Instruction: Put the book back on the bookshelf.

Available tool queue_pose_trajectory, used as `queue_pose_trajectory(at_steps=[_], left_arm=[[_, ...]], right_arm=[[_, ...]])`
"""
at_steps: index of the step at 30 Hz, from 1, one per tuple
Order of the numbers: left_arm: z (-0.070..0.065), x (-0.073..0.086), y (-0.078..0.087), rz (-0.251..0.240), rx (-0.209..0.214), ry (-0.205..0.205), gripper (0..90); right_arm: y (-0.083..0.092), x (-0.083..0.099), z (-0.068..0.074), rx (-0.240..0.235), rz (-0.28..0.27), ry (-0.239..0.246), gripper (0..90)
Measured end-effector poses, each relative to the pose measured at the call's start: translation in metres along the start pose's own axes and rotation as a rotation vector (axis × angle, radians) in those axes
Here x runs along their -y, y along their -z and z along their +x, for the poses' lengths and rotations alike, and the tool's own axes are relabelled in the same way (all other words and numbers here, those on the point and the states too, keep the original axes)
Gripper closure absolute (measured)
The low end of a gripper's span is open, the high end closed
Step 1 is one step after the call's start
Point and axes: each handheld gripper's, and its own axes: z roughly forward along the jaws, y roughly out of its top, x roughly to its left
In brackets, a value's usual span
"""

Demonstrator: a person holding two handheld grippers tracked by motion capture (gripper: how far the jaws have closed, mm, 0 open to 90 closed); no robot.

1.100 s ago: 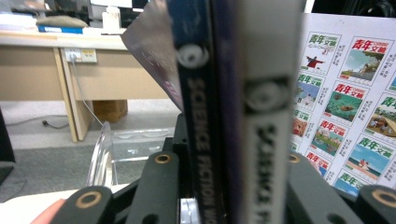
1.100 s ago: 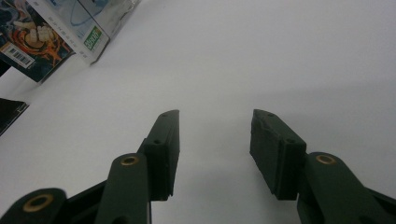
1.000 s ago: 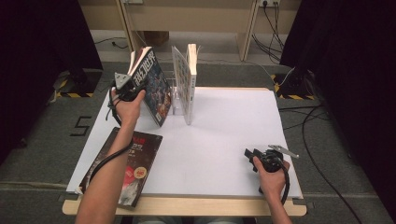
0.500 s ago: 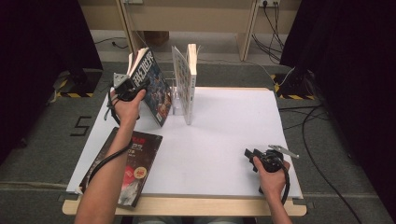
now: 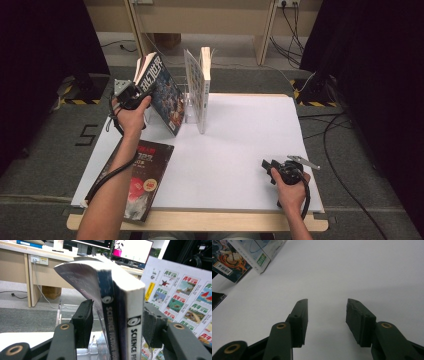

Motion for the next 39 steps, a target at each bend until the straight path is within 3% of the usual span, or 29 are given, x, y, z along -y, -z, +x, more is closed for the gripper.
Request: queue_pose_trajectory(at_steps=[7,14,18,21,25,30,39], left_arm=[[0.002,0.002,0.009,0.005,0.000,0.012,47.8],[0.001,0.007,0.032,0.005,-0.011,0.003,50.0],[0.002,0.012,0.050,0.013,-0.024,0.013,57.5],[-0.001,0.015,0.063,0.018,-0.038,-0.008,66.7],[-0.004,0.018,0.073,0.027,-0.008,-0.022,77.3],[-0.006,0.019,0.069,0.044,0.001,-0.025,86.5],[-0.008,0.024,0.057,0.063,-0.007,-0.025,88.3]], right_arm=[[0.000,0.000,0.000,-0.001,0.000,-0.001,53.3],[0.000,0.000,0.000,-0.001,0.000,-0.003,53.2],[0.000,0.000,0.000,0.001,0.001,-0.006,53.3],[0.000,0.000,0.001,0.001,0.000,-0.001,53.2],[0.000,0.001,0.003,0.001,0.001,-0.001,53.3],[0.000,0.001,0.004,0.000,0.002,0.005,53.2],[0.000,0.001,0.003,-0.001,0.004,-0.002,53.2]])
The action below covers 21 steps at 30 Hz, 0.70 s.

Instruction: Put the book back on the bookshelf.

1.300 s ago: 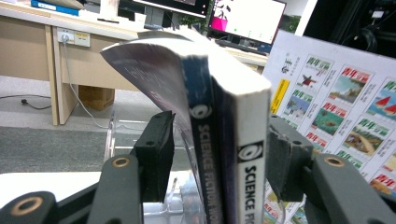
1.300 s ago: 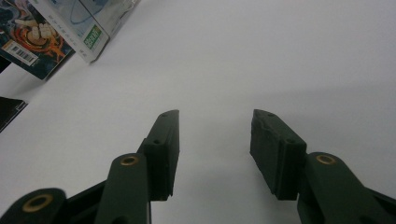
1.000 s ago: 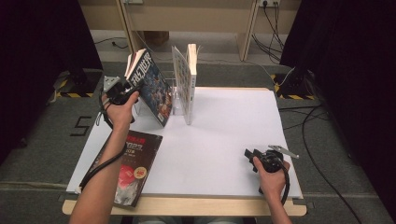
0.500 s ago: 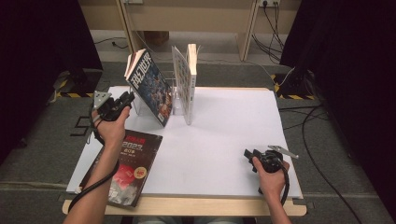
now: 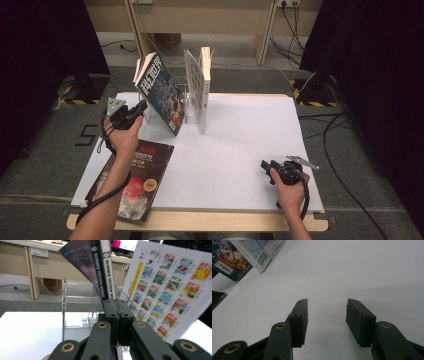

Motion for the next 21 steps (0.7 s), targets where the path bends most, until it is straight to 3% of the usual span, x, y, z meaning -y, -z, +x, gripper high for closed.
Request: queue_pose_trajectory(at_steps=[11,21], left_arm=[[-0.001,0.001,-0.007,0.007,-0.020,-0.012,89.1],[0.006,-0.001,-0.013,0.023,-0.046,-0.002,89.1]], right_arm=[[0.001,0.000,0.000,0.002,-0.003,0.002,53.3],[0.000,0.000,0.000,0.001,-0.003,0.005,53.3]])
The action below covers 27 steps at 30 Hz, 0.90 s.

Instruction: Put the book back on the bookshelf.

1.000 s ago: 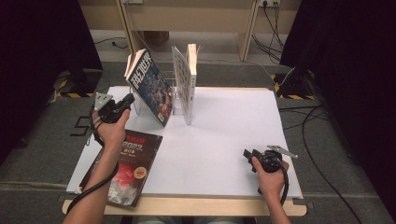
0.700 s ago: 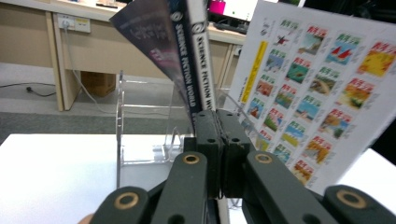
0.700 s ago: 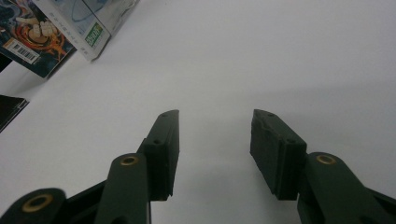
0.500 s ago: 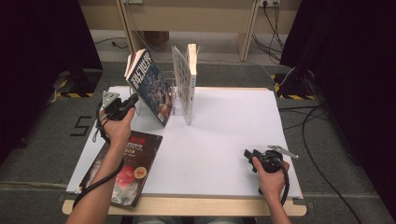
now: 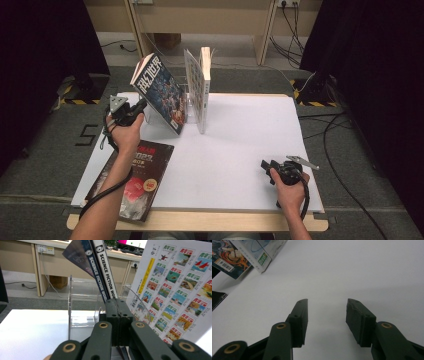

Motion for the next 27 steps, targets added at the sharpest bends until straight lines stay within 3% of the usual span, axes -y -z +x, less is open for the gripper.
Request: queue_pose_trajectory(at_steps=[5,10,18,22,27], left_arm=[[0.001,0.003,0.001,-0.008,0.011,0.020,84.6],[0.002,0.007,0.004,-0.044,0.005,0.074,70.5],[0.004,0.006,0.002,-0.063,-0.024,0.103,55.0],[0.010,0.004,-0.007,-0.048,-0.009,0.133,45.5],[0.015,-0.001,-0.024,-0.026,0.021,0.172,44.1]], right_arm=[[0.000,0.000,0.000,0.001,-0.001,-0.003,53.3],[0.001,0.000,-0.001,0.000,-0.002,-0.005,53.3],[0.001,0.000,-0.001,0.000,-0.001,-0.006,53.2],[0.000,0.000,-0.002,-0.001,0.004,-0.003,53.2],[0.000,0.000,-0.001,-0.004,0.005,-0.001,53.2]])
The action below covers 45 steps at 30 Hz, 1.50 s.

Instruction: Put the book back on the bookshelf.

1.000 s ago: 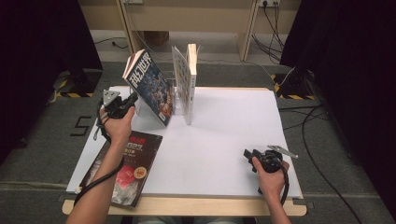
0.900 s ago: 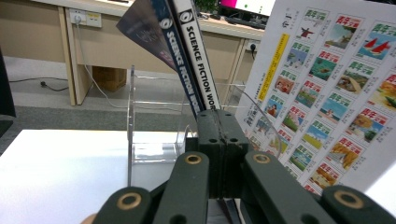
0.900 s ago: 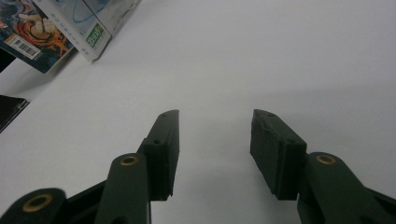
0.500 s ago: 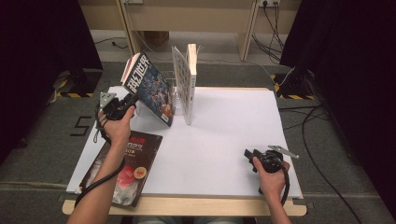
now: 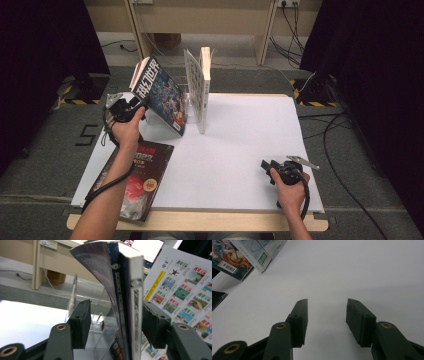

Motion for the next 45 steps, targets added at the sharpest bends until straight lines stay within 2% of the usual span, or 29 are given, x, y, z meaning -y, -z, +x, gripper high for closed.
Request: queue_pose_trajectory(at_steps=[5,9,12,13,16,19,20,21,23,26,28,32,35,38,39,42,44,45], left_arm=[[-0.003,-0.008,-0.017,0.009,0.021,0.013,46.4],[-0.007,-0.015,-0.026,0.018,0.021,0.006,55.1],[-0.008,-0.019,-0.031,0.040,0.004,0.007,61.8],[-0.007,-0.020,-0.033,0.046,-0.001,0.012,64.1],[-0.005,-0.022,-0.037,0.060,-0.007,0.059,69.2],[-0.009,-0.028,-0.041,0.083,-0.010,0.084,74.3],[-0.012,-0.030,-0.041,0.083,-0.013,0.072,75.2],[-0.018,-0.033,-0.042,0.081,-0.016,0.015,75.6],[-0.028,-0.038,-0.045,0.080,-0.011,-0.069,75.8],[-0.047,-0.046,-0.049,0.061,-0.027,-0.182,75.9],[-0.055,-0.052,-0.052,0.035,-0.033,-0.220,76.0],[-0.066,-0.063,-0.054,-0.032,-0.022,-0.248,75.9],[-0.067,-0.053,-0.056,-0.058,-0.027,-0.275,75.8],[-0.059,-0.033,-0.060,-0.029,-0.044,-0.275,75.7],[-0.054,-0.027,-0.057,-0.070,-0.049,-0.272,75.6],[-0.045,-0.024,-0.052,-0.075,-0.055,-0.250,75.2],[-0.039,-0.024,-0.048,-0.069,-0.080,-0.253,72.1],[-0.036,-0.024,-0.048,-0.063,-0.071,-0.249,70.8]], right_arm=[[0.000,0.000,0.000,-0.001,0.004,-0.009,53.0],[-0.001,0.000,-0.001,-0.003,0.005,-0.009,52.9],[-0.001,0.000,-0.002,-0.005,0.006,-0.007,52.9],[-0.001,0.000,-0.002,-0.007,0.008,-0.010,52.8],[-0.001,0.000,-0.002,-0.010,0.011,-0.015,52.7],[-0.001,0.000,-0.002,-0.011,0.014,-0.015,52.7],[-0.001,0.000,-0.002,-0.010,0.014,-0.015,52.7],[-0.001,0.000,-0.002,-0.011,0.014,-0.015,52.7],[0.000,0.000,-0.002,-0.010,0.012,-0.010,52.8],[0.000,0.000,-0.003,-0.012,0.007,-0.013,52.9],[0.000,-0.001,-0.003,-0.011,0.004,-0.011,53.0],[0.000,-0.001,-0.004,-0.014,0.004,-0.008,53.1],[-0.001,-0.001,-0.004,-0.017,0.006,-0.008,53.1],[0.000,-0.001,-0.004,-0.016,0.004,0.004,53.3],[0.000,-0.001,-0.003,-0.012,0.003,0.008,53.3],[0.001,0.000,-0.003,-0.017,0.005,0.000,53.4],[0.000,0.000,-0.002,-0.016,0.008,0.003,53.4],[0.000,0.000,-0.001,-0.017,0.007,-0.003,53.4]])
